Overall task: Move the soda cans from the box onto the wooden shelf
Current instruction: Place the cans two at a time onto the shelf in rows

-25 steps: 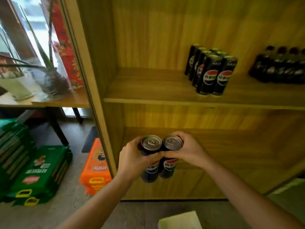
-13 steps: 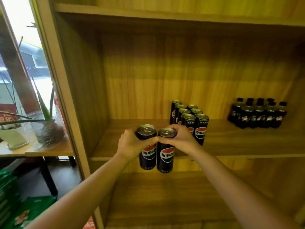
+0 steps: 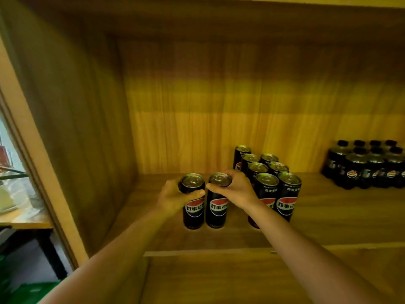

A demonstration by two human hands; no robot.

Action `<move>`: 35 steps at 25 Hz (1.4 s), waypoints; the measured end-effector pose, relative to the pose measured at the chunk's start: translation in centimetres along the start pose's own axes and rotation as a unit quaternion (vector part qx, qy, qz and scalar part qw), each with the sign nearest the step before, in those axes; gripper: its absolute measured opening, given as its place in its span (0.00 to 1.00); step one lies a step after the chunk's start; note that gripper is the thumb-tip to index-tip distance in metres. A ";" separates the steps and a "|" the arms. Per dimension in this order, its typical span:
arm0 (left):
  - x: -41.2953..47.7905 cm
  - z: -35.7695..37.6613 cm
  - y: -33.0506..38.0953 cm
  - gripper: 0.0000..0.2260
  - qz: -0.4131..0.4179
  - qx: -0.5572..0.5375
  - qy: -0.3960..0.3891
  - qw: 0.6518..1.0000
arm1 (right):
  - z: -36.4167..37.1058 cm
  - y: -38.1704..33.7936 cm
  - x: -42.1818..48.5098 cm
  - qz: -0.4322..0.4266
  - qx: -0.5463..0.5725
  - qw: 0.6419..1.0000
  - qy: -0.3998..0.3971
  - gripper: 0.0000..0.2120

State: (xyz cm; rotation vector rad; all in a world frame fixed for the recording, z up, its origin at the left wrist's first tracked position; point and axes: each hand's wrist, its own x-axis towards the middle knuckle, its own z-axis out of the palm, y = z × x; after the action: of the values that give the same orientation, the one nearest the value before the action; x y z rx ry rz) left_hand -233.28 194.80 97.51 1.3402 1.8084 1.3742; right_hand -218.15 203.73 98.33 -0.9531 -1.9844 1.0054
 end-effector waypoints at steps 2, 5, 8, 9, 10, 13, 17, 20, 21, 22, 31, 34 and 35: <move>1.4 -0.1 -0.5 0.22 -0.002 -0.023 -0.022 1.000 | 0.2 0.2 0.9 -0.004 0.001 1.000 0.009 0.19; 2.8 0.1 -0.6 0.22 0.001 -0.045 -0.056 0.997 | 0.3 0.4 1.6 -0.011 0.009 1.000 0.027 0.16; 3.9 0.3 -0.9 0.24 -0.001 -0.041 -0.080 0.996 | 0.5 0.5 2.0 -0.009 0.015 0.999 0.035 0.15; 4.0 0.4 -1.0 0.25 0.000 -0.044 -0.081 0.996 | 0.6 0.5 2.0 -0.006 0.015 0.999 0.039 0.16; 4.1 0.5 -1.0 0.26 0.004 -0.049 -0.079 0.996 | 0.6 0.5 2.0 -0.002 0.014 0.999 0.044 0.18; 3.1 0.8 -2.1 0.32 0.001 -0.075 -0.071 0.995 | 1.2 1.7 0.8 0.047 0.053 0.997 0.040 0.33; 1.2 2.3 -6.8 0.39 -0.037 0.123 -0.057 0.990 | 3.3 6.3 -2.6 0.081 -0.093 0.992 0.006 0.35; 0.6 3.6 -9.2 0.38 -0.060 0.404 -0.020 0.913 | 4.8 8.0 -3.1 0.077 -0.243 0.967 0.020 0.28; 0.5 4.0 -9.5 0.38 -0.052 0.421 -0.013 0.905 | 5.2 8.3 -2.7 0.078 -0.250 0.964 0.032 0.27; 0.3 4.2 -9.3 0.38 -0.043 0.431 -0.004 0.901 | 5.5 8.6 -2.4 0.082 -0.254 0.963 0.044 0.25; 3.3 3.9 -10.1 0.37 -0.051 0.448 -0.055 0.891 | 6.9 10.2 -0.4 0.083 -0.293 0.948 0.093 0.25; 3.7 3.4 -10.3 0.37 -0.041 0.456 -0.066 0.887 | 7.1 10.3 -0.2 0.082 -0.299 0.946 0.096 0.26; 3.8 3.3 -10.4 0.37 -0.039 0.457 -0.070 0.886 | 7.1 10.3 -0.1 0.082 -0.299 0.946 0.097 0.26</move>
State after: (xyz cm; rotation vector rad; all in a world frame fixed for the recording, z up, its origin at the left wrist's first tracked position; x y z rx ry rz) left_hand -236.20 199.60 87.37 1.6918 2.4799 0.3005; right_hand -220.96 205.61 86.34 -1.4976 -2.1002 0.3542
